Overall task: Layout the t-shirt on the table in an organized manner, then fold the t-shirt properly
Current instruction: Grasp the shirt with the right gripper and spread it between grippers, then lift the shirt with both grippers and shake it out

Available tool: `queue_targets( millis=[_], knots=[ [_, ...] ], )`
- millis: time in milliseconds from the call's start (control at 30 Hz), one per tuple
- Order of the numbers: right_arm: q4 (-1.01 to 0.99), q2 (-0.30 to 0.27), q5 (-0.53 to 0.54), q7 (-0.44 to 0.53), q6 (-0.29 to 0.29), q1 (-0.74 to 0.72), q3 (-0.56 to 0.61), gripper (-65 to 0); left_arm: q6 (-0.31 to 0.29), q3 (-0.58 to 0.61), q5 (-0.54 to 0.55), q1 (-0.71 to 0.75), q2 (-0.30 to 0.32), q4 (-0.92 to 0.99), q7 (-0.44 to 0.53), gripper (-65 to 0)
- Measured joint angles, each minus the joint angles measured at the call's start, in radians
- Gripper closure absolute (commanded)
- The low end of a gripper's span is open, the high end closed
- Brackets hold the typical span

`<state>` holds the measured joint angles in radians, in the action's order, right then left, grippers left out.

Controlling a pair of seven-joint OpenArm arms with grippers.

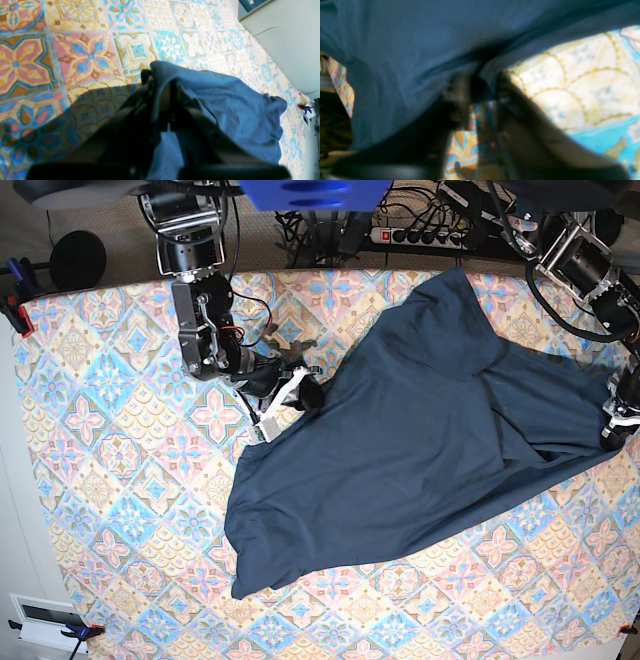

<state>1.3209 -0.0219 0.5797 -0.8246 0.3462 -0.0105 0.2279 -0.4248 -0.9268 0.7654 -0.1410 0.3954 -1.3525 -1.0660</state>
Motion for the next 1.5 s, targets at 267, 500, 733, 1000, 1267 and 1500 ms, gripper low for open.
queue_targets(
  millis=[267,500,733,1000,1267,1500],
  knots=[
    [0.113,0.005,-0.032,-0.098,-0.006,0.031,-0.064,-0.5,0.0,0.0,0.0,-0.001,-0.002,0.0,0.0,0.0],
    [0.363,-0.055,-0.038,-0.12,0.019,0.034,-0.214,-0.5,-0.002,0.0,0.002,-0.003,-0.002,0.0,0.005,0.0],
    [0.427,-0.158,0.023,-0.169,0.09,0.041,-0.401,-0.5,-0.003,0.007,0.0,0.045,-0.005,-0.002,0.006,0.0],
    [0.277,-0.306,0.107,-0.173,0.095,-0.058,-0.563,-0.5,-0.003,0.14,0.002,0.14,-0.088,-0.002,0.0,0.0],
    [0.075,-0.423,0.111,-0.185,0.101,-0.17,-0.643,-0.5,-0.011,0.325,0.016,0.227,-0.087,-0.094,0.0,0.0],
    [-0.071,-0.506,0.119,-0.182,0.103,-0.259,-0.709,-0.4,-0.02,0.373,0.035,0.243,-0.092,-0.187,0.0,0.0]
  ],
)
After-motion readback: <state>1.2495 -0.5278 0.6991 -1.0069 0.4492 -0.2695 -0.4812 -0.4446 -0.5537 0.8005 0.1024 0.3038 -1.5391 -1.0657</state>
